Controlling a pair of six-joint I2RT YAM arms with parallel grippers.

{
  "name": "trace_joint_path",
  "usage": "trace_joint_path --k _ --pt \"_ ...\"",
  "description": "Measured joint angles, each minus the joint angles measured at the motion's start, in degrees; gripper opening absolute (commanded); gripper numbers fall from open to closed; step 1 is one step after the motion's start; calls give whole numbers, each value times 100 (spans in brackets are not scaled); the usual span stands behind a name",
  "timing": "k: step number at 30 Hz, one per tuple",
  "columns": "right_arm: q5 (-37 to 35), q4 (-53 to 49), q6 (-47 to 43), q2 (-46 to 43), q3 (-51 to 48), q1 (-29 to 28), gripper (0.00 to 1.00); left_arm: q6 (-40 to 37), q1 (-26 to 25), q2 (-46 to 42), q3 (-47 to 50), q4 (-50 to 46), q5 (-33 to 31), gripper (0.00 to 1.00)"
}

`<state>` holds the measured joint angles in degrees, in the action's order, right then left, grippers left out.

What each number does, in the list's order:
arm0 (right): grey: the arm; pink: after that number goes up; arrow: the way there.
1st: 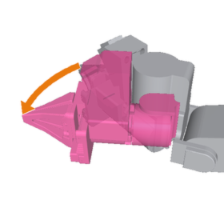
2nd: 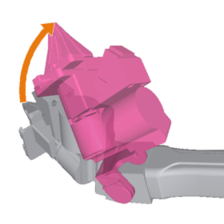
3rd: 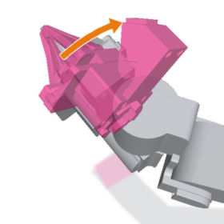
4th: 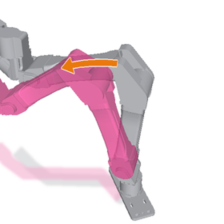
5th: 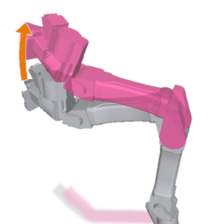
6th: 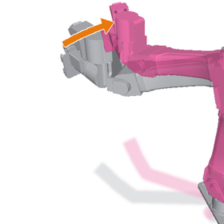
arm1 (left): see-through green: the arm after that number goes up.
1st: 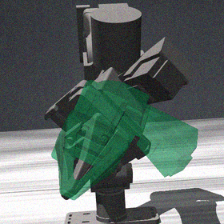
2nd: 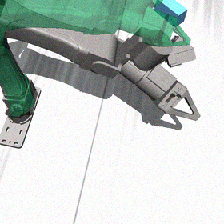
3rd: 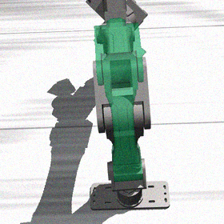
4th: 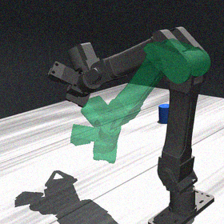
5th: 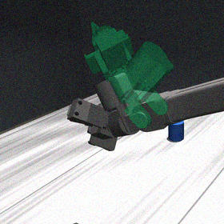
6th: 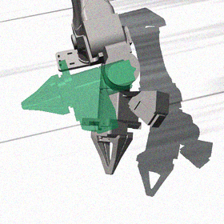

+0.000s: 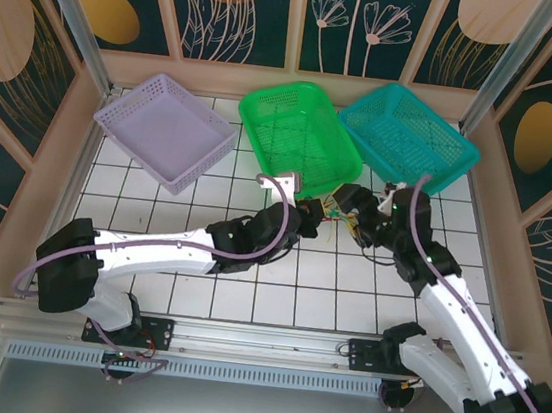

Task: Untangle the cables

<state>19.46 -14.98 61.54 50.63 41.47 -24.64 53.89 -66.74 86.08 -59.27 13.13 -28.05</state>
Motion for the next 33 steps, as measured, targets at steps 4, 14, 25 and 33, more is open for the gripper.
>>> trace_joint_path --k 4,14,25,33 --pt "-50 225 219 254 -105 -267 44 20 44 -11 0 -9 35 0" --pt "1335 929 1126 651 -330 549 0 -855 72 -17 271 568 219 0" --pt "4776 1139 1670 1882 -807 1998 0 -4181 -855 636 140 804 -603 0" --pt "2763 1287 553 817 -282 2448 0 -3412 -1281 267 72 1097 -857 71"
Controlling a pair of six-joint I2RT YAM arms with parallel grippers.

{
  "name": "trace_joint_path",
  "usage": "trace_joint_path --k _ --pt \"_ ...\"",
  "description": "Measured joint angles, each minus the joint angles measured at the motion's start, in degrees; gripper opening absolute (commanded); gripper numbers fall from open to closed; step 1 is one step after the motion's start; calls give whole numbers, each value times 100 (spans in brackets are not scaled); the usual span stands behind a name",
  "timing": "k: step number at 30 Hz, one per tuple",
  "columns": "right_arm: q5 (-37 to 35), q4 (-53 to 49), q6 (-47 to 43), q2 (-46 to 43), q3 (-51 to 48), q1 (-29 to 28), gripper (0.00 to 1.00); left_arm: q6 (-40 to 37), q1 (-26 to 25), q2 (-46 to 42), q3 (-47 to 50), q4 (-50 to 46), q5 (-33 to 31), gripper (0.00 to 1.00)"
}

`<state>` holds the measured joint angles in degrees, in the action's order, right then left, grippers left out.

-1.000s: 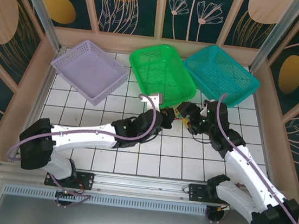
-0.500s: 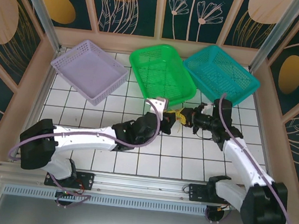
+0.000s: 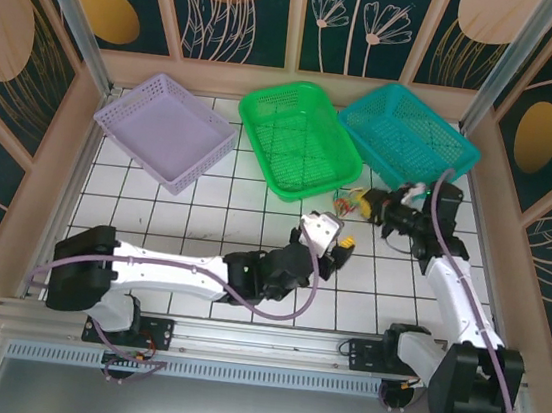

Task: Untangle the cables

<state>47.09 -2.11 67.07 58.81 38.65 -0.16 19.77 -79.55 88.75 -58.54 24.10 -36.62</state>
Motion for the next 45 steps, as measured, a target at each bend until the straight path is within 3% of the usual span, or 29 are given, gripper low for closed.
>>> trace_joint_path --k 2,5,8,10,14,18,23,30,34,38,41,43,45 --pt "-634 210 -393 -184 83 20 0 691 -111 -260 -120 -212 46 79" --pt "-1421 525 -1110 -446 85 -214 0 2068 116 -636 -474 -798 216 80" --pt "-2385 1064 -2105 -831 -76 -863 0 3593 592 -1165 -503 -1300 459 78" --pt "-2962 1528 -2688 -1189 -374 -1331 0 4577 887 -1602 -282 -1447 533 83" --pt "-4050 2570 -3768 -1722 -1169 -2188 0 6413 1045 -2240 424 -1314 584 84" --pt "-4771 3230 -4385 -1674 -1585 -2820 0 7932 1047 -1923 907 -702 796 84" --pt "-5226 3727 -4688 -1447 -1657 -3432 0 9224 1088 -953 957 85 1178 85" --pt "-5493 3969 -4883 -1456 -1722 -4094 0 9783 1443 -629 951 568 1255 83" --pt "-5676 4028 -4898 -1572 -1906 -4297 0 9906 1539 -616 874 492 1287 66" --pt "-5777 4068 -4872 -1676 -1919 -4374 0 9947 1550 -442 782 442 1427 56" --pt "-5799 4068 -4833 -1738 -1921 -4461 0 9973 1578 -372 780 437 1515 32" --pt "-5864 4050 -4804 -1781 -1921 -4513 0 10000 1596 -367 780 442 1517 1" --pt "-5943 3971 -4710 -1853 -1930 -4557 0 10056 1646 -369 782 557 1456 0"
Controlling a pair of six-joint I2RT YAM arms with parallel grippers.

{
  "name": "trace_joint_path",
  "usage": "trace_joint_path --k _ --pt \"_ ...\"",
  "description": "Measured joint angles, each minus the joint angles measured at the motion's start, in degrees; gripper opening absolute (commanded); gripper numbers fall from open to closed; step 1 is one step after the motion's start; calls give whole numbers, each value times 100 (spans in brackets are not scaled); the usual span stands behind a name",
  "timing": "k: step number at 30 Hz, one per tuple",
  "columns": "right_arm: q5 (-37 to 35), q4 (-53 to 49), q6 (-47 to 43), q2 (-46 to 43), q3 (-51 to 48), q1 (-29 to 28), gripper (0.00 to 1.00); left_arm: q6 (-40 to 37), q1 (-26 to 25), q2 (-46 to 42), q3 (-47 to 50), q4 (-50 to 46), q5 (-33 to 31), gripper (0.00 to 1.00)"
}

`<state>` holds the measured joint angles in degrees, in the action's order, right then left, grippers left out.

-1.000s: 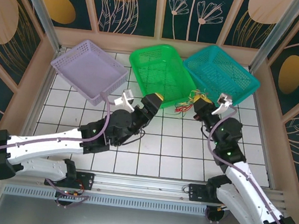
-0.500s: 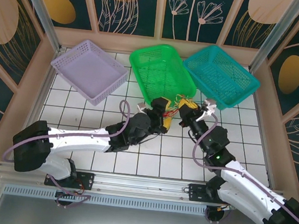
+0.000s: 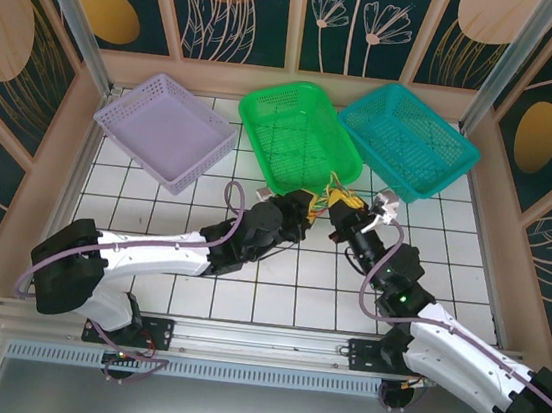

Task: Untangle the cables

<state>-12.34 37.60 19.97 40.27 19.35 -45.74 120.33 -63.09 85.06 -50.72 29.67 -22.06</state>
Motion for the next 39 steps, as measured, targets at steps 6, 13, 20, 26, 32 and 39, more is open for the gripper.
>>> trace_joint_path --k 6,13,20,26,32,39 --pt "-356 -1119 1086 -74 461 55 0 -1001 4 -4 -227 -258 -160 0" --pt "2234 -3386 3967 656 1987 1899 0 -3945 -166 -37 -407 258 -568 0" --pt "5497 -4704 5455 1777 2081 3169 0 -7462 -717 83 404 931 -894 0" --pt "6658 -4957 6192 1523 1272 3790 0 -9514 -1123 291 533 1014 -789 0" --pt "6577 -5178 6052 1060 1331 3856 0 -9757 -1202 186 570 1150 -800 14" --pt "4723 -5108 5622 743 1685 3980 0 -8000 -1106 -761 557 568 -1019 60"
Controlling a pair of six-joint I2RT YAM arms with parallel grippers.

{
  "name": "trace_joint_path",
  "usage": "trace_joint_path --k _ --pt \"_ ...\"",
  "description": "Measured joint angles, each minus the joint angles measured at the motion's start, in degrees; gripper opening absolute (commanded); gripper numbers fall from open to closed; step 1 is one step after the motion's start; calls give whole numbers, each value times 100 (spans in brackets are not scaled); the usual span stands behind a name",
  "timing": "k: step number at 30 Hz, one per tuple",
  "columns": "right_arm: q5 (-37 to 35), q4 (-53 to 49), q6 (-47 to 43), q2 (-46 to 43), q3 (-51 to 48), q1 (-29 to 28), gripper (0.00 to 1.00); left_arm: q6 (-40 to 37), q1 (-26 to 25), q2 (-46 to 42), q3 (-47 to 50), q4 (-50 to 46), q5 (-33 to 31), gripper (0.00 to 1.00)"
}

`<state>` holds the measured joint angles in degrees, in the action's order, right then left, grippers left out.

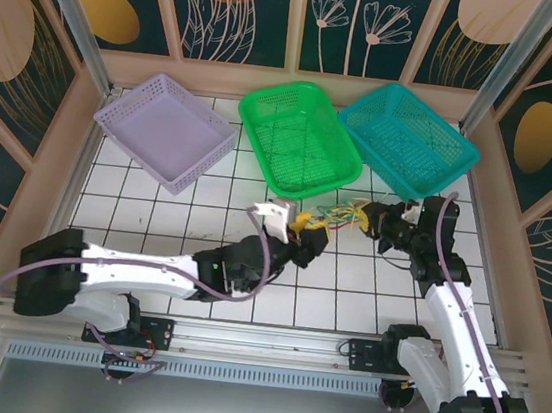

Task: Untangle the cables

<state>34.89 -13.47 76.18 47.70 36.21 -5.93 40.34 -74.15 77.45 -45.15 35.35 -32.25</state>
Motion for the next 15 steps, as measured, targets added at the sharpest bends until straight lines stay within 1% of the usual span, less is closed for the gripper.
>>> trace_joint_path --k 3,6,8,10,12,14,15 --pt "-599 15 -92 -15 9 -59 0 896 111 -496 24 -136 -90 59" --pt "-960 168 -87 -48 2 -146 0 1810 197 -721 103 -234 -22 57" --pt "-1172 302 -90 -94 -11 -269 0 2461 249 -671 107 -352 127 58" --pt "-1362 431 -96 -133 -13 -439 0 3060 293 -520 142 -387 308 62" --pt "-1484 505 -116 -144 -13 -612 0 3560 315 -317 201 -387 472 62" --pt "-1576 560 -129 -144 -26 -761 0 3941 348 -90 243 -361 619 58" --pt "-1613 575 -127 -146 -35 -835 0 4098 372 15 258 -328 673 53"
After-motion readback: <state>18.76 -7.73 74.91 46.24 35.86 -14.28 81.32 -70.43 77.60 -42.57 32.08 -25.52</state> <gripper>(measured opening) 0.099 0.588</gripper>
